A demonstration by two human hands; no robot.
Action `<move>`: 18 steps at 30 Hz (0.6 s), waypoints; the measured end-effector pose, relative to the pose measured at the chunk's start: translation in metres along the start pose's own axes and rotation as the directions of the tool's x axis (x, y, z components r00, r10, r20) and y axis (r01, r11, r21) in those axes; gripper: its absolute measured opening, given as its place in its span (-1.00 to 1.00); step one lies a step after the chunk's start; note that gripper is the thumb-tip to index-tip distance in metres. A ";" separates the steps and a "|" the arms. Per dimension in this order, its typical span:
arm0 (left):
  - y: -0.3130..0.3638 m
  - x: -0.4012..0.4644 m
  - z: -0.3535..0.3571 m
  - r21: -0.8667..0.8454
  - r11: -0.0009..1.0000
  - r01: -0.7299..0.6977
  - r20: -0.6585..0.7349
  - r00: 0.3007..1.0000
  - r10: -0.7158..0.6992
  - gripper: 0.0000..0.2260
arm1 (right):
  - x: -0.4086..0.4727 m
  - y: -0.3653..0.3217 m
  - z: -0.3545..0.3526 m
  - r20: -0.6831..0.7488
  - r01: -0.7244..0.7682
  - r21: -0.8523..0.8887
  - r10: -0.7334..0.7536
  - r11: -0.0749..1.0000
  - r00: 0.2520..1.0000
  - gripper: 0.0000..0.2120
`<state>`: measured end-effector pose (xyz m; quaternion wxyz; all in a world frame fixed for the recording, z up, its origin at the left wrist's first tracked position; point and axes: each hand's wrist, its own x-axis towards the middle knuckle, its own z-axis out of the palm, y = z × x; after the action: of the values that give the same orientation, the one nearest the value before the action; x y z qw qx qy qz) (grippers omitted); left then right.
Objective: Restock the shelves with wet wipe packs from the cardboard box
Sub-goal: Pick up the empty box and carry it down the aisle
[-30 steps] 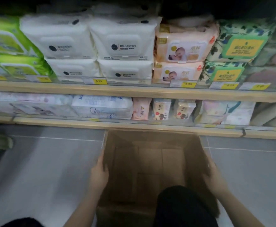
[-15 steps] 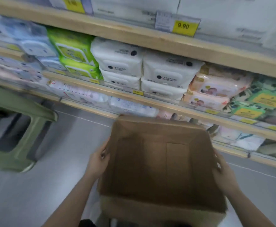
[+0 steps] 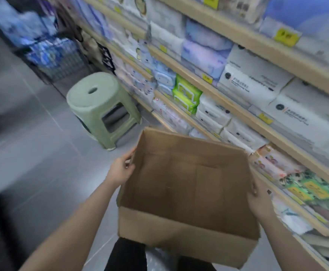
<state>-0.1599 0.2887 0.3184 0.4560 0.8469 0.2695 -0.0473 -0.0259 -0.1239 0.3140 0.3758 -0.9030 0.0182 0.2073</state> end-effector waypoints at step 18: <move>-0.127 -0.086 -0.273 -0.268 0.925 0.268 -0.511 0.775 -0.373 -0.44 | 0.037 -0.345 0.225 0.368 0.495 -0.041 -0.448 0.868 0.815 -0.29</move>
<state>-0.3416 0.5265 0.4095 0.4181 0.7205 0.5334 0.1469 -0.0085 0.2820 0.3890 0.3509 -0.8515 -0.2869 0.2637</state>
